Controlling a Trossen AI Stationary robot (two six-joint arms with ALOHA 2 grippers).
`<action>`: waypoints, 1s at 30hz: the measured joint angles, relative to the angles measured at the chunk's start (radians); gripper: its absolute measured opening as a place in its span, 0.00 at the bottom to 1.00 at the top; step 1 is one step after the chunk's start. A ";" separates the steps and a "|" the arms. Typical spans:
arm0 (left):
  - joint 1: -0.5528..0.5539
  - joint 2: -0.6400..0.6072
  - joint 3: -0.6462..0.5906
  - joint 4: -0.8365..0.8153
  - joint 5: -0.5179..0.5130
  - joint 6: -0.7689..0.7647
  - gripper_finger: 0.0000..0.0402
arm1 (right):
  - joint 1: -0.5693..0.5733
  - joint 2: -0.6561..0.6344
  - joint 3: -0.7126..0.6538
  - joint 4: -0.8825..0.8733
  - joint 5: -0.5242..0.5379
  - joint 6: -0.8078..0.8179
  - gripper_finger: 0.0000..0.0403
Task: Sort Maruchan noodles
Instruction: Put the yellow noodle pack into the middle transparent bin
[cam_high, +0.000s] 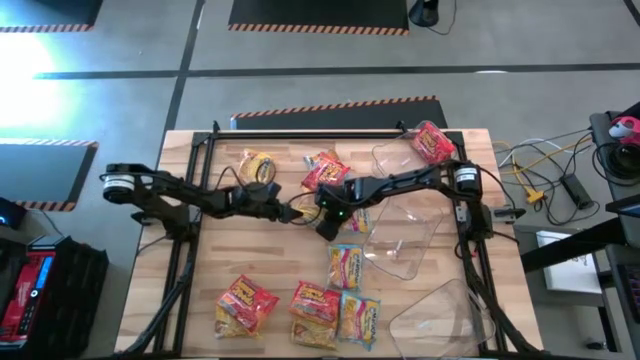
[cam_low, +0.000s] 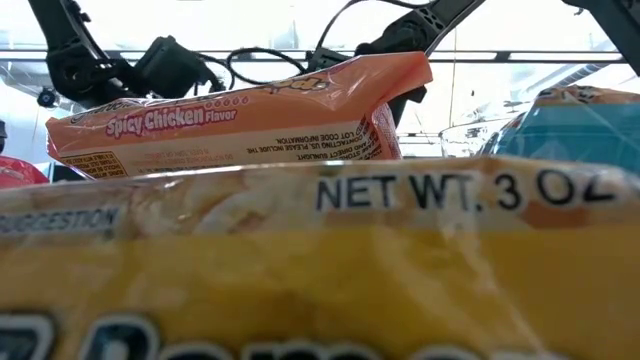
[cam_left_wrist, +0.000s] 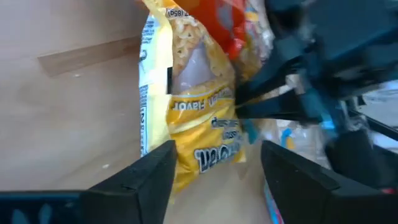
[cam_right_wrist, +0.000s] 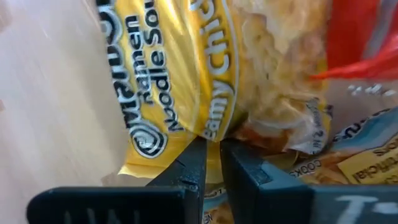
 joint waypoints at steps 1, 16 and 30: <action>0.000 -0.005 0.003 0.004 0.014 0.009 0.57 | 0.000 0.007 0.000 -0.003 0.000 0.000 0.09; -0.001 -0.060 -0.011 -0.001 0.055 0.012 0.61 | -0.006 0.043 0.001 0.002 -0.002 -0.004 0.09; 0.011 -0.099 -0.014 -0.047 0.037 0.046 0.61 | -0.006 0.046 -0.001 0.009 0.000 -0.007 0.09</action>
